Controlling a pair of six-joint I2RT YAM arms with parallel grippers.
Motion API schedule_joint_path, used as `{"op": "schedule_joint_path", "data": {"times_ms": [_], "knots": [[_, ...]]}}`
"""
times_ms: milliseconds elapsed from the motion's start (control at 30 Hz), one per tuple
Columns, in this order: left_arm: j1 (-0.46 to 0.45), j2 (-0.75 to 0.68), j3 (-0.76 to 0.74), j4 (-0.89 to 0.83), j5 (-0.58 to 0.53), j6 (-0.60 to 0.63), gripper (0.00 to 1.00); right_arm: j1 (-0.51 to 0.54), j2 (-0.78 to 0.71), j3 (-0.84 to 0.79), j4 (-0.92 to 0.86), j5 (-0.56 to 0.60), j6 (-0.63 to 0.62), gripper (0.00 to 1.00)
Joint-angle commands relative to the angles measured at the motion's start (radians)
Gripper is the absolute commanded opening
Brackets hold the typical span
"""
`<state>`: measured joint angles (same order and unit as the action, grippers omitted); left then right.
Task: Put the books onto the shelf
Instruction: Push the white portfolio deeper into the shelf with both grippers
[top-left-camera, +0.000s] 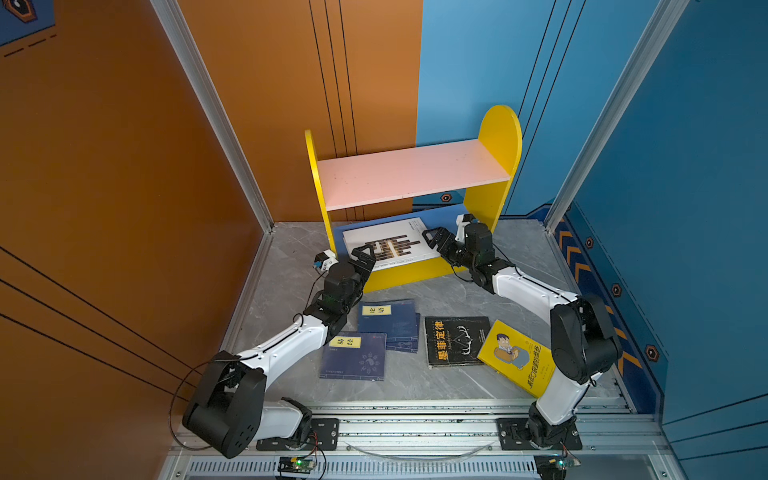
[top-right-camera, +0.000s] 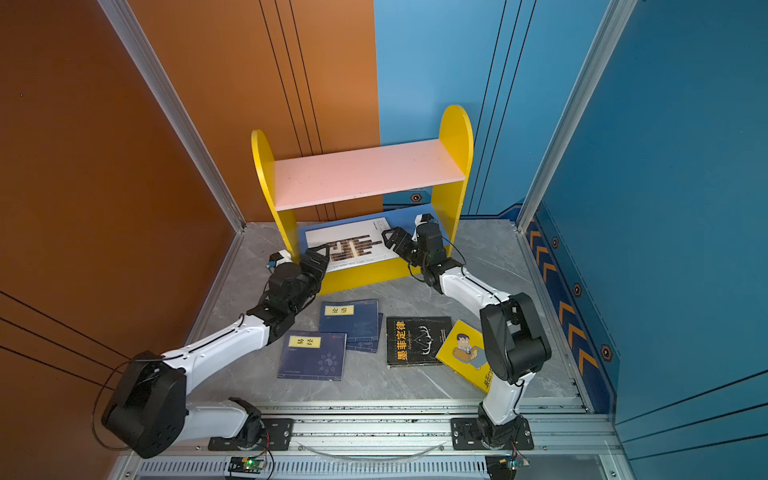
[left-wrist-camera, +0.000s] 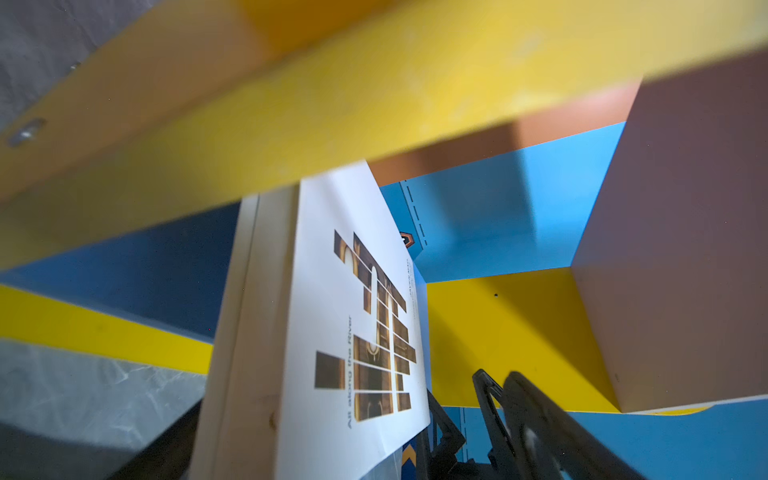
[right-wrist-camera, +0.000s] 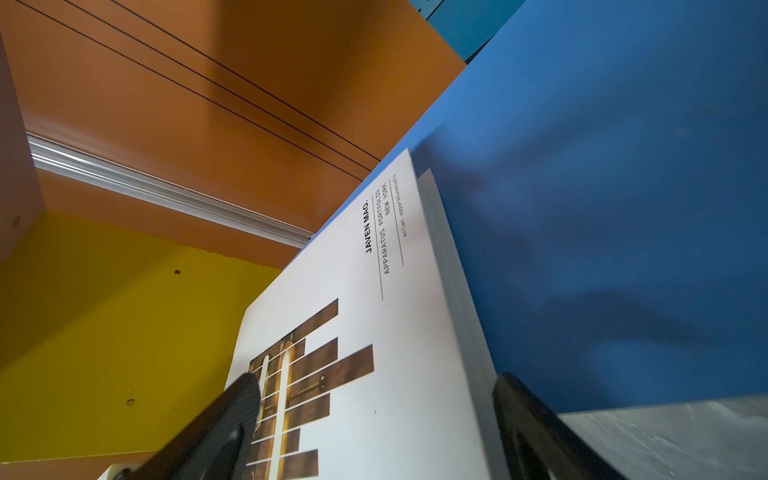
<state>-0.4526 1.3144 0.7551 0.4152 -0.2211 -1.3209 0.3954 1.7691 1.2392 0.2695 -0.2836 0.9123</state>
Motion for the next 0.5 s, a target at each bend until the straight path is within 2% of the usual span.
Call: {"op": "schedule_joint_path", "data": {"times_ms": [0, 133, 233, 333, 467], "knots": [[-0.006, -0.073, 0.083, -0.278, -0.068, 0.063, 0.98, 0.011, 0.011, 0.026, -0.027, 0.024, -0.033, 0.90], [0.004, -0.093, 0.137, -0.466, -0.082, 0.095, 0.98, 0.019, 0.017, 0.036, -0.044, 0.032, -0.046, 0.90], [0.034, -0.069, 0.154, -0.531, -0.012, 0.110, 0.98, 0.025, 0.024, 0.046, -0.052, 0.034, -0.050, 0.90], [0.057, -0.038, 0.149, -0.530, 0.074, 0.119, 0.98, 0.034, 0.035, 0.055, -0.052, 0.035, -0.050, 0.90], [0.052, -0.048, 0.126, -0.528, 0.067, 0.173, 0.98, 0.044, 0.044, 0.062, -0.055, 0.039, -0.052, 0.90]]}}
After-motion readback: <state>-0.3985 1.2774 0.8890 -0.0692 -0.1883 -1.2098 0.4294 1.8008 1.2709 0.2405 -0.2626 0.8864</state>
